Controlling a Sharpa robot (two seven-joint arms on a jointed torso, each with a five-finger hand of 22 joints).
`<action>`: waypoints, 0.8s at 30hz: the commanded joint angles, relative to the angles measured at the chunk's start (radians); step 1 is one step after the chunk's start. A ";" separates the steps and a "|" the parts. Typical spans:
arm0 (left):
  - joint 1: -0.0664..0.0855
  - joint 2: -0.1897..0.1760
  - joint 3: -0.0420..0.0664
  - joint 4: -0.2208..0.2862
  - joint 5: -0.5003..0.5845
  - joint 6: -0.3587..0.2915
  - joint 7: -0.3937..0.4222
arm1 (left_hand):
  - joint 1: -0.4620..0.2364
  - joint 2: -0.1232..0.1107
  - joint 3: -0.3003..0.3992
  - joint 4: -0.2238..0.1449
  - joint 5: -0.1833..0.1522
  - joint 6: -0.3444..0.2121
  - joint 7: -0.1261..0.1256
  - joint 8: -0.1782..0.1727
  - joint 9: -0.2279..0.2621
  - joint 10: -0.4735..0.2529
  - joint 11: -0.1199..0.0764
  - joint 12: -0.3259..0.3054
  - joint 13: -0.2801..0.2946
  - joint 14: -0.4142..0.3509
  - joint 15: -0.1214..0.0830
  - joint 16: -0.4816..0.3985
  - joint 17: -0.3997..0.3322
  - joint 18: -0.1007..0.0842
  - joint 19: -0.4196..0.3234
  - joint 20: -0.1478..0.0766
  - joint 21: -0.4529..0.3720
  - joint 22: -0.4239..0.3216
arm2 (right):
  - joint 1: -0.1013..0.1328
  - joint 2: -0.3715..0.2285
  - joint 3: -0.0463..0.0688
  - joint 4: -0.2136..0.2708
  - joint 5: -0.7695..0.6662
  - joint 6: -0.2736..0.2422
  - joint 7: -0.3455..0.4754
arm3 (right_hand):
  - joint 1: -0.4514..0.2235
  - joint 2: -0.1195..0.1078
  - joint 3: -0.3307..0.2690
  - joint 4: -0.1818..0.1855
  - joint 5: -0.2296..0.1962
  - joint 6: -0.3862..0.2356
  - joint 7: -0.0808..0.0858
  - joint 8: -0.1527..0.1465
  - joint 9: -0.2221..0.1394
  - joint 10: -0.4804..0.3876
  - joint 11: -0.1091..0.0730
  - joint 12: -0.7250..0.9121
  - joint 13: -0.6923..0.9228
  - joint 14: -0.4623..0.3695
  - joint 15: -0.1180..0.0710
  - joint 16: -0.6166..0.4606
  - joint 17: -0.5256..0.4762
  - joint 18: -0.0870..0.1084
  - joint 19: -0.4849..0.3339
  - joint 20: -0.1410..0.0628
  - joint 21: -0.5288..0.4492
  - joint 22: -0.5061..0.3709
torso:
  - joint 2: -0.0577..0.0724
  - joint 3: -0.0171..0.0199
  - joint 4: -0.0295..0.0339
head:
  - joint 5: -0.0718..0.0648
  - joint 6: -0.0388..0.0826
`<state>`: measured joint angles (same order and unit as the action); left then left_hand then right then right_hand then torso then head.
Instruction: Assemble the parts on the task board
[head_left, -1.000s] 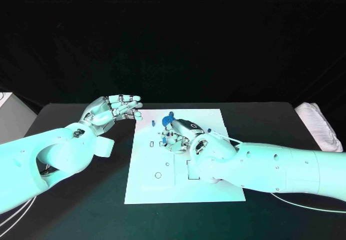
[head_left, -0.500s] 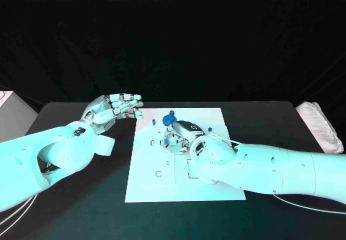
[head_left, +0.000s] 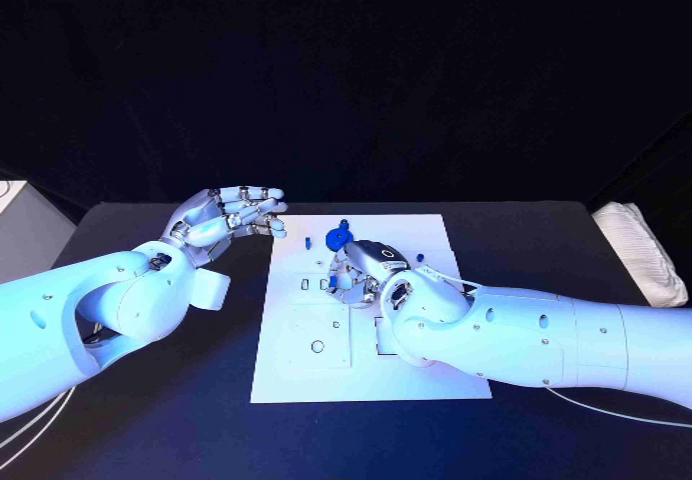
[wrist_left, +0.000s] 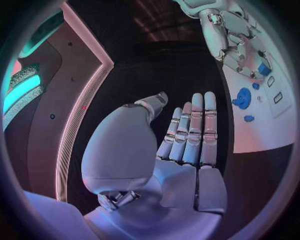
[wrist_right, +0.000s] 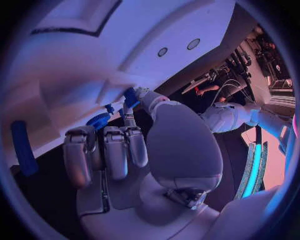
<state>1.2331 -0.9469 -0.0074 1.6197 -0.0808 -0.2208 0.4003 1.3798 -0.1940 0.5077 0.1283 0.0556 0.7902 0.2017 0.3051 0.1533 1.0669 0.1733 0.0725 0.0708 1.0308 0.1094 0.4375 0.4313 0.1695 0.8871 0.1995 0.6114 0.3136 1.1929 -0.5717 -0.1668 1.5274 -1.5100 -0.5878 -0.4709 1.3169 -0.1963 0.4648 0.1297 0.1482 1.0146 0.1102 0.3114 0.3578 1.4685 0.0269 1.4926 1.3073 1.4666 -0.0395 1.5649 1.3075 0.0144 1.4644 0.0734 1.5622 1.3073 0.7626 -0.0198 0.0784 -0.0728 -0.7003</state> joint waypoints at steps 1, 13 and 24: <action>0.001 0.001 0.000 0.001 -0.005 0.020 0.001 | -0.009 0.002 0.000 -0.005 -0.003 -0.003 0.037 -0.007 0.001 0.000 -0.002 -0.002 0.001 -0.003 -0.002 0.006 0.002 0.009 -0.005 0.001 0.003 0.002 | -0.004 0.002 -0.002 -0.004 -0.016 0.010 -0.006 | -0.010 -0.004 -0.002 0.004 -0.004 0.001 -0.002 -0.001 0.000 0.039 0.003 -0.006 0.195 0.104 0.002 0.006 0.263 -0.012 0.102 -0.004 0.001 0.258 | 0.000 -0.0001 -0.0002 | 0.000 -0.001; 0.001 0.000 0.000 0.001 -0.007 0.021 -0.003 | -0.009 0.002 0.000 -0.005 -0.003 -0.003 0.037 -0.007 0.001 0.000 -0.002 -0.002 0.001 -0.003 -0.002 0.006 0.002 0.009 -0.005 0.001 0.003 0.002 | -0.005 0.004 -0.002 -0.006 -0.012 0.019 0.007 | -0.019 -0.014 -0.007 0.009 -0.010 -0.019 0.005 -0.010 -0.006 0.032 0.008 -0.016 0.187 0.104 0.006 0.006 0.263 -0.010 0.098 -0.002 -0.006 0.253 | 0.000 -0.0009 -0.0004 | -0.001 -0.005; 0.001 0.000 0.000 -0.002 -0.008 0.023 -0.005 | -0.009 0.002 0.000 -0.005 -0.003 -0.003 0.037 -0.007 0.001 0.000 -0.002 -0.002 0.001 -0.003 -0.002 0.006 0.002 0.009 -0.005 0.001 0.003 0.002 | -0.005 0.007 -0.003 -0.010 -0.001 0.013 0.026 | -0.028 -0.041 -0.028 0.021 -0.014 -0.082 0.033 -0.048 -0.029 -0.011 0.033 -0.068 0.149 0.102 0.027 0.002 0.253 -0.004 0.085 0.015 -0.031 0.235 | 0.000 -0.0004 -0.0005 | -0.003 -0.007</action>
<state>1.2334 -0.9479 -0.0075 1.6172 -0.0835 -0.2179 0.3925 1.3798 -0.1940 0.5077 0.1283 0.0556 0.7902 0.2017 0.3051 0.1531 1.0670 0.1733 0.0725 0.0707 1.0308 0.1094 0.4375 0.4319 0.1695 0.8861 0.2003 0.6112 0.3141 1.1885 -0.5656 -0.1692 1.5170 -1.5123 -0.5826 -0.4633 1.2870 -0.2263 0.4425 0.1521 0.1391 0.9380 0.1442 0.2662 0.3292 1.4575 0.0561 1.4261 1.3073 1.4667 -0.0175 1.5649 1.3073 0.0144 1.4644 0.0811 1.5354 1.3079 0.7628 -0.0203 0.0777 -0.0751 -0.7064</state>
